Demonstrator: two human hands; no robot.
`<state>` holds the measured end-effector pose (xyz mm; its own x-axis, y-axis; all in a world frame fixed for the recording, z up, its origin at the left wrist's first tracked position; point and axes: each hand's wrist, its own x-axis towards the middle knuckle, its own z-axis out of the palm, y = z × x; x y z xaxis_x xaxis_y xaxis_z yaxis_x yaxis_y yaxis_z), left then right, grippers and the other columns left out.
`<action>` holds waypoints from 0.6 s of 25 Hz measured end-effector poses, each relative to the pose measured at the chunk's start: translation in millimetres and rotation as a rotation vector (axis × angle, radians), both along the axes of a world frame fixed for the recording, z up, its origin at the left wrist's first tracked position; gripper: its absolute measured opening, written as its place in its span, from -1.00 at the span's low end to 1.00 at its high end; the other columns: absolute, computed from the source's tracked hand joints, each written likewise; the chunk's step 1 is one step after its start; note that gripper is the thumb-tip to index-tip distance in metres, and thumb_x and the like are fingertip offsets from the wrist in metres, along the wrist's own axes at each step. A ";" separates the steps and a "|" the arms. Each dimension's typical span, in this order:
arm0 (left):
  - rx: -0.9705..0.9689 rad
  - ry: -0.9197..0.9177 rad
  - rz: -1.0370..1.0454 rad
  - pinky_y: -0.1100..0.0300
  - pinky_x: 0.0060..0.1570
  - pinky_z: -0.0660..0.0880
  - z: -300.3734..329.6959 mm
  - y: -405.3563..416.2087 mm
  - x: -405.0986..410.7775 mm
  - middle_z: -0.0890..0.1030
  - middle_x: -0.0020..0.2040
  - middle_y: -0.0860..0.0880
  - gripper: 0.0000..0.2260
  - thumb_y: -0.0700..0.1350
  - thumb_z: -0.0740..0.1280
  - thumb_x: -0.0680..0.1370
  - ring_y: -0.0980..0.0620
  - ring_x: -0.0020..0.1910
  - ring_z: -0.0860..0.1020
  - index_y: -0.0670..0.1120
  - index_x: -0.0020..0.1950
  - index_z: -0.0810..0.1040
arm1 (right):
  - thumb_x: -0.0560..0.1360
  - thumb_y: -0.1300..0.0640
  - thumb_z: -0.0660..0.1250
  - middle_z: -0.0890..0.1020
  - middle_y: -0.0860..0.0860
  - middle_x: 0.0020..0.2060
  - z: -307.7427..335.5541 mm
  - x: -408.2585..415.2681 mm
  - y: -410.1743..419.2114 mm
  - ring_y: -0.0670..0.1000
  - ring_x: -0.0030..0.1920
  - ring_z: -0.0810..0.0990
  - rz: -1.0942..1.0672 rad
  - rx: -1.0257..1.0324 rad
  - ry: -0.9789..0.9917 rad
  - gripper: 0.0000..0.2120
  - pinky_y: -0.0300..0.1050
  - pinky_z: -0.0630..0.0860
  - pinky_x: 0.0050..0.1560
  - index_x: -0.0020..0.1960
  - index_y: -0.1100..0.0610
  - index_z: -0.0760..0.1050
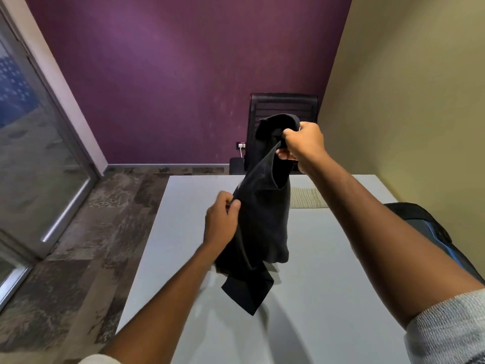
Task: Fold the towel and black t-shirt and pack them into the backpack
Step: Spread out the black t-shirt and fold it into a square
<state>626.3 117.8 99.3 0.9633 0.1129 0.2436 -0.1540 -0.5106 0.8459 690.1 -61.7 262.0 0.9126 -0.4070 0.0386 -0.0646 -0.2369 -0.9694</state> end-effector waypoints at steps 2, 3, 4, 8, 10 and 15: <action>-0.072 0.009 0.058 0.12 -0.27 0.30 23.0 18.8 20.7 0.43 -0.28 0.03 -0.90 -0.12 0.21 0.65 0.07 -0.31 0.41 -0.10 -0.03 0.36 | 0.53 0.32 0.23 0.62 0.18 -0.17 4.2 3.8 -15.5 0.02 -0.52 0.61 -0.038 0.009 0.017 -0.87 -0.19 0.53 -0.49 0.04 0.25 0.51; -0.066 -0.019 0.059 0.10 -0.26 0.28 36.9 26.9 32.2 0.41 -0.28 0.04 -0.91 -0.13 0.21 0.65 0.06 -0.30 0.40 -0.10 -0.03 0.35 | 0.52 0.30 0.23 0.61 0.16 -0.21 5.2 4.9 -22.9 0.02 -0.53 0.59 -0.055 -0.016 0.028 -0.88 -0.20 0.50 -0.50 0.01 0.20 0.50; -0.047 -0.061 0.048 0.12 -0.25 0.26 53.8 33.6 43.8 0.40 -0.27 0.06 -0.92 -0.15 0.22 0.64 0.03 -0.29 0.39 -0.10 -0.02 0.35 | 0.48 0.27 0.24 0.59 0.14 -0.26 6.0 5.6 -29.1 0.04 -0.51 0.55 -0.074 -0.053 0.037 -0.90 -0.20 0.46 -0.50 -0.05 0.16 0.50; 0.085 -0.237 -0.056 0.34 -0.30 0.28 129.6 41.3 83.2 0.38 -0.28 0.13 -0.91 -0.15 0.30 0.61 0.15 -0.31 0.37 -0.08 -0.05 0.41 | 0.29 0.11 0.27 0.62 0.14 -0.21 2.6 9.6 -49.0 0.09 -0.30 0.51 -0.129 -0.246 0.151 -0.83 -0.05 0.40 -0.33 -0.13 0.12 0.49; 0.159 -0.278 -0.152 0.39 -0.33 0.29 160.8 38.2 93.3 0.37 -0.34 0.12 -0.91 -0.13 0.33 0.59 0.23 -0.40 0.35 -0.06 -0.08 0.46 | 0.40 0.08 0.36 0.58 0.11 0.00 2.1 5.6 -49.2 0.12 -0.08 0.55 -0.133 -0.457 0.135 -0.71 -0.03 0.48 -0.12 0.10 0.10 0.50; 0.254 -0.317 -0.372 0.31 -0.33 0.31 198.8 9.9 98.9 0.36 -0.39 0.12 -0.93 -0.11 0.41 0.55 0.22 -0.45 0.31 -0.06 -0.10 0.55 | 0.29 -0.31 0.46 0.61 -0.04 0.21 9.8 -7.5 -2.2 0.02 0.29 0.52 0.332 -0.619 -0.256 -0.27 0.01 0.46 0.28 0.37 -0.04 0.41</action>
